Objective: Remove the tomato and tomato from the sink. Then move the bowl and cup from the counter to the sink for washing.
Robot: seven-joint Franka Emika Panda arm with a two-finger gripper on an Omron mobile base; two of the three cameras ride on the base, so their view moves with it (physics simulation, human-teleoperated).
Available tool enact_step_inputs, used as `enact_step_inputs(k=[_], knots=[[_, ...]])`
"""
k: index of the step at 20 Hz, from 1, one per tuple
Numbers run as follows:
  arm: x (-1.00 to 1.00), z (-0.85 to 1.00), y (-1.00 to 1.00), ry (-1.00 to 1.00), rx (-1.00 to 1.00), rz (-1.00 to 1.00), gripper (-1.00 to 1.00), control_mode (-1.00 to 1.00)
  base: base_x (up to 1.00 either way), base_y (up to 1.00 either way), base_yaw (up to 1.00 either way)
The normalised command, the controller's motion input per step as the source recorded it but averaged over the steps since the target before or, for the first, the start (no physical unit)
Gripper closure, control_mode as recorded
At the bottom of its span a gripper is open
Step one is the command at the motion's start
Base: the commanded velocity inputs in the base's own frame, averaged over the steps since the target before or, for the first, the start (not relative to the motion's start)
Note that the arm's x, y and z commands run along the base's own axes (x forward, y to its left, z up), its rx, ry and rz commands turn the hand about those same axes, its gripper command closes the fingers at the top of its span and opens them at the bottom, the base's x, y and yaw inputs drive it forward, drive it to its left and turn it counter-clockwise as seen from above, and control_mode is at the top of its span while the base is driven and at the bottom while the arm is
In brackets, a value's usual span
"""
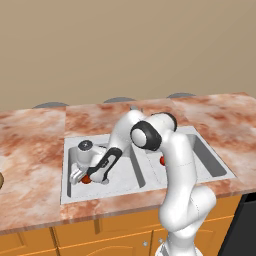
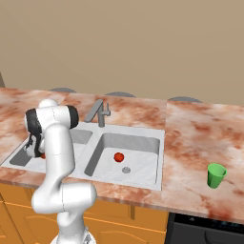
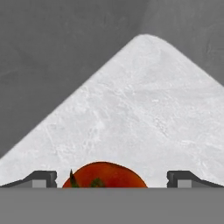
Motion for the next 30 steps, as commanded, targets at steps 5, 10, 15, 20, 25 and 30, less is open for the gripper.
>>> enact_step_inputs(k=[5, 10, 15, 20, 25, 30], knots=[[-0.13, -0.13, -0.06, 0.06, 0.0, -0.1, -1.0, -1.0, 0.0, 0.0, 0.0], [-0.05, -0.12, -0.02, 0.02, 0.0, -0.04, -1.0, -1.0, 0.0, 0.0, 0.0], [-0.01, -0.16, 0.0, 0.04, 0.0, -0.04, 1.0, -1.0, 0.0, 0.0, 0.0], [-0.03, -0.18, 0.0, 0.15, 0.0, -0.06, 1.0, -1.0, 0.0, 0.0, 0.0], [-0.09, -0.14, 0.0, 0.16, 0.0, -0.08, 1.0, -1.0, 0.0, 0.0, 0.0], [-0.12, 0.05, -0.04, 0.0, 0.0, -0.05, 1.0, -1.0, 0.0, 0.0, 0.0]])
